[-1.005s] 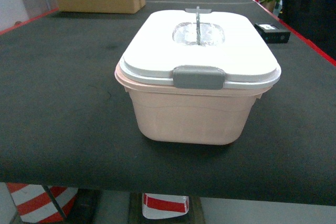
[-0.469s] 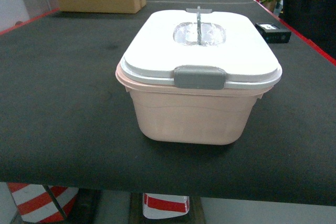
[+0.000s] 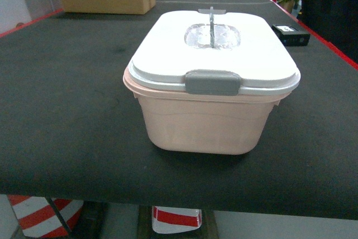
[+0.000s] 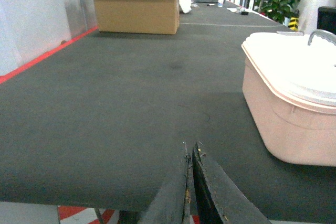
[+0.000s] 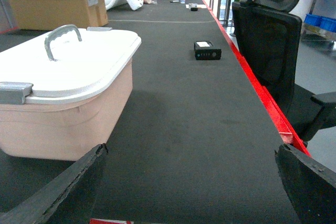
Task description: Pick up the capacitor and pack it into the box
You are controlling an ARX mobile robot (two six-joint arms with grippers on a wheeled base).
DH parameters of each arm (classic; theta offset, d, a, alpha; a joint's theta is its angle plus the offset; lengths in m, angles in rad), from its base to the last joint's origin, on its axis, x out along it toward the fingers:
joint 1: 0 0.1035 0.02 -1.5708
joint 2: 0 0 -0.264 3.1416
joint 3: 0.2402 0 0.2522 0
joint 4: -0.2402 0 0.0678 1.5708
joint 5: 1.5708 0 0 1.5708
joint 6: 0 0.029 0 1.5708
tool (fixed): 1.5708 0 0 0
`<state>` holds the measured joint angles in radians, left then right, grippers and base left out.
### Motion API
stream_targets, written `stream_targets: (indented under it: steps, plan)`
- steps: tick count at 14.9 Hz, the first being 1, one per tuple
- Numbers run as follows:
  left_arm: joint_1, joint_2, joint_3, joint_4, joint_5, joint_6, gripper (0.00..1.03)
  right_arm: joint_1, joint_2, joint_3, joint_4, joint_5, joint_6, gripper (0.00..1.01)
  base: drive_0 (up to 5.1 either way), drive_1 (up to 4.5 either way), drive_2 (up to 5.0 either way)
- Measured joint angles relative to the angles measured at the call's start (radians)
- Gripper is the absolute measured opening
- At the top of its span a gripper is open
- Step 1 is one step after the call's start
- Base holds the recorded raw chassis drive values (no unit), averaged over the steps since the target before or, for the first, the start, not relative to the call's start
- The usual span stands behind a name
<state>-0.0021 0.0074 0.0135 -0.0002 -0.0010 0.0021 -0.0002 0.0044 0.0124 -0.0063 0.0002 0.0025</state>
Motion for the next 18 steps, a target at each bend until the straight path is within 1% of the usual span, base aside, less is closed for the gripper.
stream_targets:
  steps: [1, 2, 4, 8, 10, 13, 14, 18]
  plan:
    - [0.000, 0.000, 0.000, -0.004, 0.000, -0.001, 0.15, 0.000, 0.000, 0.000, 0.001, 0.000, 0.000, 0.98, 0.0, 0.00, 0.0]
    - [0.000, 0.000, 0.000, -0.004, 0.000, -0.001, 0.24, 0.000, 0.000, 0.000, 0.002, 0.000, 0.000, 0.98, 0.0, 0.00, 0.0]
    - [0.000, 0.000, 0.000, -0.004, 0.001, -0.001, 0.35, 0.000, 0.000, 0.000, 0.001, 0.000, 0.000, 0.98, 0.0, 0.00, 0.0]
    - [0.000, 0.000, 0.000, -0.004, 0.000, -0.001, 0.51, 0.000, 0.000, 0.000, 0.001, 0.000, 0.000, 0.98, 0.0, 0.00, 0.0]
    - [0.000, 0.000, 0.000, -0.004, 0.000, -0.001, 0.63, 0.000, 0.000, 0.000, 0.001, 0.000, 0.000, 0.98, 0.0, 0.00, 0.0]
    - [0.000, 0.000, 0.000, -0.004, 0.000, 0.000, 0.99, 0.000, 0.000, 0.000, 0.001, 0.000, 0.000, 0.98, 0.0, 0.00, 0.0]
    - [0.000, 0.000, 0.000, -0.004, 0.000, -0.001, 0.98, 0.000, 0.000, 0.000, 0.001, 0.000, 0.000, 0.98, 0.0, 0.00, 0.0]
    - [0.000, 0.000, 0.000, -0.004, 0.000, -0.001, 0.98, 0.000, 0.000, 0.000, 0.001, 0.000, 0.000, 0.98, 0.0, 0.00, 0.0]
